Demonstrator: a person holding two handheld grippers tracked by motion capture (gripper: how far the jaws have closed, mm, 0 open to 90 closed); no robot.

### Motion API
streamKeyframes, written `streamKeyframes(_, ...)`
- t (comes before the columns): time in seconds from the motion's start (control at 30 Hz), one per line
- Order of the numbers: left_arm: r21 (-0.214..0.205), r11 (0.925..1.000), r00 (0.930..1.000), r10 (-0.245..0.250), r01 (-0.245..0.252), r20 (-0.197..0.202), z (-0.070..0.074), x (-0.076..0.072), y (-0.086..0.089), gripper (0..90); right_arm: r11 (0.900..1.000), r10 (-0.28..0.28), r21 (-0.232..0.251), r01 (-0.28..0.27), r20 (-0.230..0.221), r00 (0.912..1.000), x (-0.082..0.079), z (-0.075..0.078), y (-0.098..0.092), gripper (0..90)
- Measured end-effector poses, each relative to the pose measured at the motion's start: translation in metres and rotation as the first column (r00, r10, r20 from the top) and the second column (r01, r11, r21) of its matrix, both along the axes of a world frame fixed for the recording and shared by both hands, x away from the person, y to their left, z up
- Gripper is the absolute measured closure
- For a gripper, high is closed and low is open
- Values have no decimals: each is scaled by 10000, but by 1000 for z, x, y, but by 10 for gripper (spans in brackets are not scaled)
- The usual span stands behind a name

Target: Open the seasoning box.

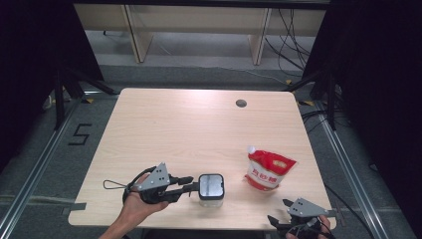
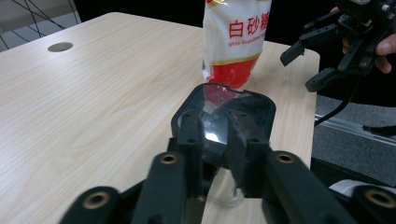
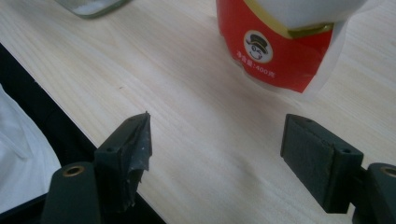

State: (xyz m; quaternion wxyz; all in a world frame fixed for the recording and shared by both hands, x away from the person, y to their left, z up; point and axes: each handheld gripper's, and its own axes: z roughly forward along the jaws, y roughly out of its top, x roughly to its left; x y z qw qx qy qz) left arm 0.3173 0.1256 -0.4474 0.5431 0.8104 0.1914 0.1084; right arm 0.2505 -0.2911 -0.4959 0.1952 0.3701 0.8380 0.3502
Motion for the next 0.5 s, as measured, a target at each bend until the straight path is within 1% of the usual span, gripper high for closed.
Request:
streamKeyframes(0.03, 81, 10000, 10000, 16, -16, -6, 0, 0, -1, 786, 10000, 52, -46, -52, 70, 10000, 0, 1, 0, 259)
streamKeyframes(0.07, -3, 10000, 10000, 26, -26, -22, 0, 1, -3, 816, 9999, 148, -52, -148, 139, 9998, 0, 2, 1, 259)
streamKeyframes(0.1, 93, 9999, 10000, 54, -53, -29, -1, 1, -4, 824, 9998, 187, -33, -186, 167, 9997, 0, 2, 2, 259)
streamKeyframes(0.13, -47, 9999, 9998, 101, -102, -160, -2, 1, -7, 824, 9998, 187, -33, -186, 167, 9997, 0, 2, 2, 259)
streamKeyframes(0.17, 119, 9999, 9999, 108, -108, -39, -2, 3, -7, 830, 10000, -34, 83, 34, 27, 10000, -2, 2, 3, 259)
streamKeyframes(0.2, 161, 9994, 9994, 305, -303, -135, -3, 4, -9, 833, 10000, -1, 71, 0, 87, 10000, -2, 3, 2, 259)
streamKeyframes(0.23, 161, 9994, 9994, 305, -303, -135, -3, 4, -9, 835, 10000, -1, 71, 0, 87, 10000, -2, 3, 2, 259)
streamKeyframes(0.27, 256, 9993, 9997, 261, -260, -16, -4, 5, -8, 835, 10000, -1, 92, 0, 111, 9999, -2, 3, 2, 260)
streamKeyframes(0.3, 176, 9990, 9991, 404, -402, -86, -4, 5, -8, 837, 9999, -1, 114, 0, 110, 9999, -2, 3, 2, 260)
streamKeyframes(0.33, 357, 9987, 9994, 357, -359, 47, -4, 7, -5, 842, 10000, 13, 35, -13, 111, 9999, -2, 3, 3, 266)
streamKeyframes(0.43, 278, 9988, 9992, 398, -397, -25, -5, 8, -4, 846, 10000, -11, 73, 11, 8, 10000, -3, 2, 4, 271)
streamKeyframes(0.47, 383, 9984, 9991, 421, -420, -2, -5, 8, -3, 847, 10000, 24, 67, -24, 53, 10000, -2, 2, 4, 275)
streamKeyframes(0.5, 383, 9984, 9991, 421, -420, -2, -5, 8, -3, 848, 10000, 24, 67, -24, 53, 10000, -2, 2, 4, 275)
